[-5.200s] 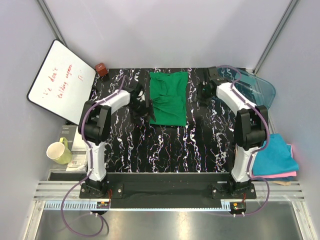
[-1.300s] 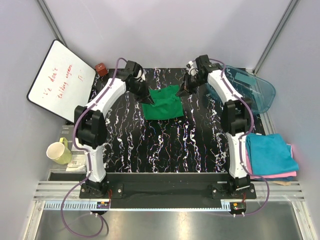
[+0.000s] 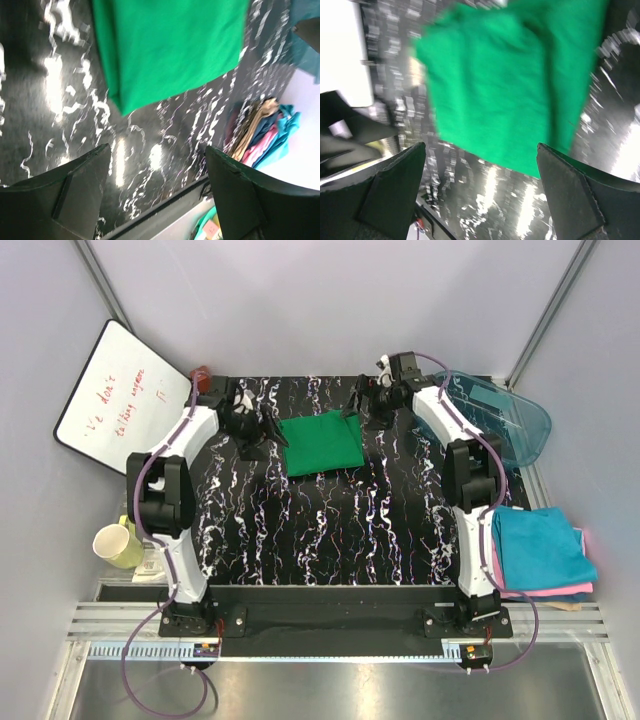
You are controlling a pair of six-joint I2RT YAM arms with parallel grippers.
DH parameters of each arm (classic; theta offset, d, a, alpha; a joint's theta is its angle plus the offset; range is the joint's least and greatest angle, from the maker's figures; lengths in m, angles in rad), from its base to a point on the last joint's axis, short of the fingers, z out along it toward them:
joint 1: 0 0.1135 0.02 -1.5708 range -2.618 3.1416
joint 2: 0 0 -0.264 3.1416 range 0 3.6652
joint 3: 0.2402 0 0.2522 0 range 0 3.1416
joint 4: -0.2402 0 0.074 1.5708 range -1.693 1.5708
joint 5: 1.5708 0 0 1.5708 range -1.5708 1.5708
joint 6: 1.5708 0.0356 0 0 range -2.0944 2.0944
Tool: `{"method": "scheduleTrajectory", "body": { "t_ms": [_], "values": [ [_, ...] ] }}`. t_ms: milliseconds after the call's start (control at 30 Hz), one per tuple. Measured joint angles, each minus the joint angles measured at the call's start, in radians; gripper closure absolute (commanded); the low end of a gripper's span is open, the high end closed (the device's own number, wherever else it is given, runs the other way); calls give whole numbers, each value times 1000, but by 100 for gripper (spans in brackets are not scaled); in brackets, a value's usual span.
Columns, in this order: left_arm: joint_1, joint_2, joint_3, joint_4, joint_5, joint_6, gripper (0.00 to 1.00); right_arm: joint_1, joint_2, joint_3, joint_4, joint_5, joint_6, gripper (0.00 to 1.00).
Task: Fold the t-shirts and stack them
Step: Fold the long partially folded tshirt into a neat square, then put the neatly folded tshirt into the corner of the board with the right arm
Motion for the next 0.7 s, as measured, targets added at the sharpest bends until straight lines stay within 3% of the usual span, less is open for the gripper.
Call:
{"method": "scheduleTrajectory", "body": {
  "t_ms": [233, 700],
  "values": [
    [0, -61, -98, -6, -1, 22, 20, 2, 69, -23, -37, 89, -32, 0],
    [0, -130, -150, -16, -4, 44, 20, 36, 295, 263, -152, 163, -98, 3]
  ]
}}
